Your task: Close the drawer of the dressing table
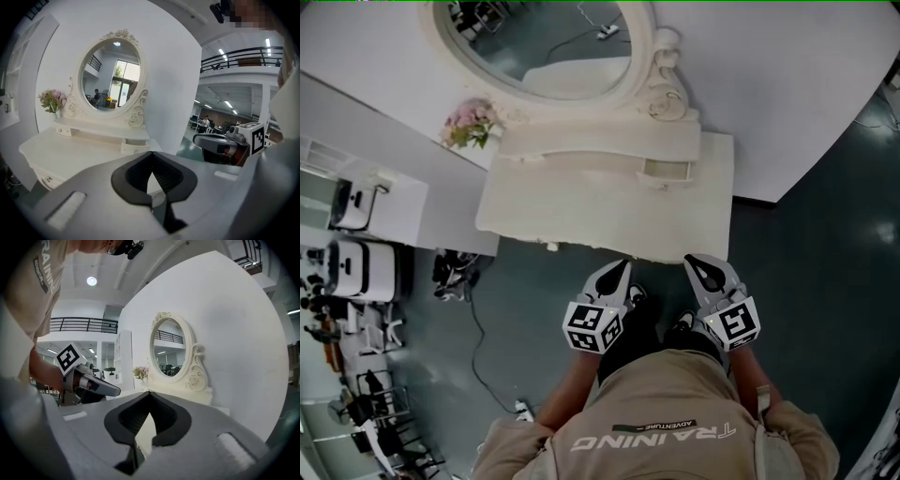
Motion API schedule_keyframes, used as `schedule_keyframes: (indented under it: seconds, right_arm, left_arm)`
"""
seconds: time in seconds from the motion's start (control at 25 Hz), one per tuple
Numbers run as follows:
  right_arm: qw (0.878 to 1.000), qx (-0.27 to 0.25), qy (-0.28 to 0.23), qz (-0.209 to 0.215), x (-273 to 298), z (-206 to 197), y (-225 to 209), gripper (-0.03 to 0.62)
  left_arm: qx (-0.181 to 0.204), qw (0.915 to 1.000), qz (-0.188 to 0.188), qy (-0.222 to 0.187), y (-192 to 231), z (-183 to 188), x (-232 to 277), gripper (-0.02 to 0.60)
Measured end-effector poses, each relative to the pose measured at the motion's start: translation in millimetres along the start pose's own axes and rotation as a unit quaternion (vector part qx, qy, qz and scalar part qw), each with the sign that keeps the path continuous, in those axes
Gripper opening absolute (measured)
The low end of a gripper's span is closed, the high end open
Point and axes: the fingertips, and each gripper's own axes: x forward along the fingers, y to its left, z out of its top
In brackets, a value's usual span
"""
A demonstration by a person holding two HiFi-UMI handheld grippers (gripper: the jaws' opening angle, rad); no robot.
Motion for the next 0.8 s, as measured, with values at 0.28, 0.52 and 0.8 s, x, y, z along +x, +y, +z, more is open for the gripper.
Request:
schedule_keyframes:
  seconds: [0.28, 0.52, 0.8]
  right_arm:
    - [1.000, -0.007, 0.015, -0.025, 32.5, 5.1, -16.1, 0.002]
    - [0.998, -0.030, 0.016, -0.046, 69.1, 36.4, -29.2, 0.002]
    - [0.993, -0.032, 0.012, -0.110, 105.5, 58.8, -56.3, 0.002]
  left_arm:
    - [0.002, 0.9996, -0.029, -0.005, 30.6, 20.5, 35.0, 0.018]
    - [0.011, 0.9979, -0.060, -0.020, 60.0, 57.8, 57.5, 0.018]
    - [0.026, 0.9954, -0.089, -0.022, 101.8, 82.7, 69.9, 0.018]
